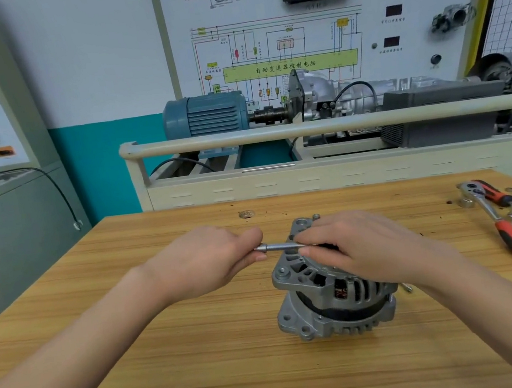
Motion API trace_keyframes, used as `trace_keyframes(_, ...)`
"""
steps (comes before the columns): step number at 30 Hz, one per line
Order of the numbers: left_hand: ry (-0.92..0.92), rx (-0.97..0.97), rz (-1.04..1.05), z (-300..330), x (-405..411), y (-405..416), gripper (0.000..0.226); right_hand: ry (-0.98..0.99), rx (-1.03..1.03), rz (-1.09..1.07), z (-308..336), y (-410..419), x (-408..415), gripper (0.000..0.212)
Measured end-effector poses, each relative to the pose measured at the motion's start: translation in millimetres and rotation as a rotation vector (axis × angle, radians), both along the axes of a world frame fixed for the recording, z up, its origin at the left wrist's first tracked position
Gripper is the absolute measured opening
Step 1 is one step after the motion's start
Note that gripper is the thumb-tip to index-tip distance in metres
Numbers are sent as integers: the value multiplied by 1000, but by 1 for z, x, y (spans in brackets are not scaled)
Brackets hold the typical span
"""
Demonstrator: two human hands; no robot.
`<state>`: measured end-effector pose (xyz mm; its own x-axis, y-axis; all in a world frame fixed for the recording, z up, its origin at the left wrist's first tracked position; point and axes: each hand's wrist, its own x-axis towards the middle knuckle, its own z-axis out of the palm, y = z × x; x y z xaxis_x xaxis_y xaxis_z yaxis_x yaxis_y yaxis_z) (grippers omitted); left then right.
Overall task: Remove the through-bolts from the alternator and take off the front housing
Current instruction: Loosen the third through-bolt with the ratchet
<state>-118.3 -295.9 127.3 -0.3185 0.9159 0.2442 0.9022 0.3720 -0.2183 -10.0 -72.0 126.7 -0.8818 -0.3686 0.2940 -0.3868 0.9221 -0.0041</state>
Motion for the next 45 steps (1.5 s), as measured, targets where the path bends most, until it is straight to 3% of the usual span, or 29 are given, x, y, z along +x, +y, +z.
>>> trace_keyframes(8, 7, -1, 30, 5, -1, 4, 49, 23, -11, -13, 2, -2, 0, 36)
trace_keyframes(13, -116, 88, 67, 8, 4, 10, 37, -66, -50, -70, -5, -4, -1, 16)
trace_keyframes(17, -33, 72, 142, 9, 4, 8, 36, -95, -163, -78, -12, 1, -4, 11)
trace_keyframes(22, 64, 41, 81, 6, 9, 8, 45, -244, -364, -14, -12, -3, -6, 15)
trace_keyframes(26, -7, 96, 9, 11, 13, 11, 33, -176, -318, 13, -13, -14, -13, 30)
trace_keyframes(33, -264, 151, -51, 23, 13, 12, 18, -70, -454, 33, -19, -15, -14, 27)
trace_keyframes(36, -433, 425, -92, 36, 7, 15, 21, -27, -584, 37, -16, -8, -12, 18)
trace_keyframes(39, -713, 738, -179, 40, 6, 25, 15, 56, -681, 36, -13, 0, -8, 14)
trace_keyframes(45, -1211, 1045, -296, 25, 20, 64, 8, 152, -859, 63, -10, 8, 7, 17)
